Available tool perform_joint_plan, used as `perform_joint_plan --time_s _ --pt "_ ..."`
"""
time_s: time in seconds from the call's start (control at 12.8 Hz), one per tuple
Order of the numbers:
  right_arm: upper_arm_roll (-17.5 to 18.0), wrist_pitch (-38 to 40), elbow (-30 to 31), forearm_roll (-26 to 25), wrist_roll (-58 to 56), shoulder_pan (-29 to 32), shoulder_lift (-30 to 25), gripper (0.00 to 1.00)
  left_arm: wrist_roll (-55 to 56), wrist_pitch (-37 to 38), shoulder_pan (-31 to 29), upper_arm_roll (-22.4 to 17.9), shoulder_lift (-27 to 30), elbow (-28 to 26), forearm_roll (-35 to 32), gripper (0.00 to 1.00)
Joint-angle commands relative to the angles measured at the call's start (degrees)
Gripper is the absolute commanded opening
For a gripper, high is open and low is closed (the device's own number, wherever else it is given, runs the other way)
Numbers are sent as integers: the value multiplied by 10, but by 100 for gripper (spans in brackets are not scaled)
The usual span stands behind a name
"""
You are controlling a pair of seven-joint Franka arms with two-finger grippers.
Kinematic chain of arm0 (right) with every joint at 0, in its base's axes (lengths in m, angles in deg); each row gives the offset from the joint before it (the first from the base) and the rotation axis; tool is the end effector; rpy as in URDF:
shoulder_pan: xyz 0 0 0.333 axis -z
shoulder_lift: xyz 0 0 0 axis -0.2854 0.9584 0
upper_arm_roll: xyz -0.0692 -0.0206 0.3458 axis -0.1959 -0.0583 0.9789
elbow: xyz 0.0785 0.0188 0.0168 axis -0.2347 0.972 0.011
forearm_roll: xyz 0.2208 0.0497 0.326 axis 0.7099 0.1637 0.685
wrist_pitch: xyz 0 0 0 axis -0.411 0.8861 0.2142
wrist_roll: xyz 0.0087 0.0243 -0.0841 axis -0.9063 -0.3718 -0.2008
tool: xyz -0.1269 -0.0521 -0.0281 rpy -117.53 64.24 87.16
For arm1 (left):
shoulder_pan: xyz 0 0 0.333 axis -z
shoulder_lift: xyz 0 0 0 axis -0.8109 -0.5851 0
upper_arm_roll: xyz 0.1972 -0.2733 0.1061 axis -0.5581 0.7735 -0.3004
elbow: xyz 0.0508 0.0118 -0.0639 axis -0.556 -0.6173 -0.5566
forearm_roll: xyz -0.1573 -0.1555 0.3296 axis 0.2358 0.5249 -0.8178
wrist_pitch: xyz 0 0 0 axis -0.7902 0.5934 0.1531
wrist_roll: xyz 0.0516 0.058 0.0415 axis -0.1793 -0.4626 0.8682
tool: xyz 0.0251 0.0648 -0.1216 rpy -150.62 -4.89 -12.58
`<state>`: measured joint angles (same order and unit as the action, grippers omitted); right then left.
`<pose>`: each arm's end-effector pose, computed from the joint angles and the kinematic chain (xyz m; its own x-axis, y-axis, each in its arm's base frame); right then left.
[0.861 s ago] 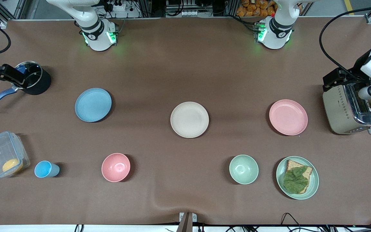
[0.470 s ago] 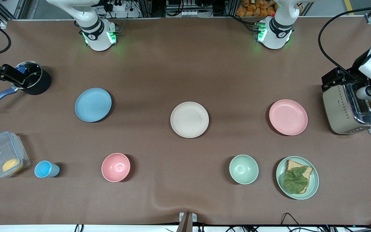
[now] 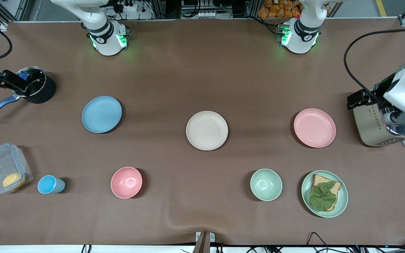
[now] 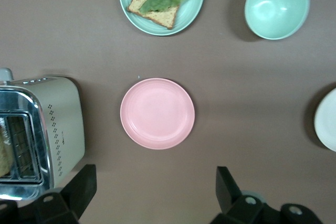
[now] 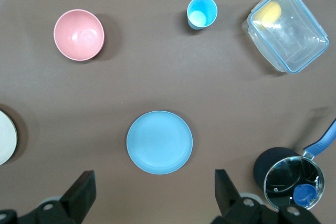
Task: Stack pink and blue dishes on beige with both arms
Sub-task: 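Reach the left gripper down toward the rim of the pink plate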
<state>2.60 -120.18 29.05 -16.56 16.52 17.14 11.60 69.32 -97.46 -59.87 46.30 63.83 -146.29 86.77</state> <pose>0.5534 -0.0107 0.6467 0.9925 -0.1223 0.0027 -0.1223 -0.9925 0.0054 0.6051 -0.0383 0.5639 0.9966 0.0381 -0.0729 0.0363 -0.9990 -0.0254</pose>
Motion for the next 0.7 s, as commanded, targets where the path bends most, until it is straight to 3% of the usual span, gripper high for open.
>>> perform_joint_plan --time_s 0.0,0.63 --pt "2 -4 9 -8 8 -1 -11 100 -1 -79 -41 5 18 -95 0 100" --pt "2 -2 9 -8 9 -3 -11 100 -4 -322 -83 3 -7 -314 -35 100"
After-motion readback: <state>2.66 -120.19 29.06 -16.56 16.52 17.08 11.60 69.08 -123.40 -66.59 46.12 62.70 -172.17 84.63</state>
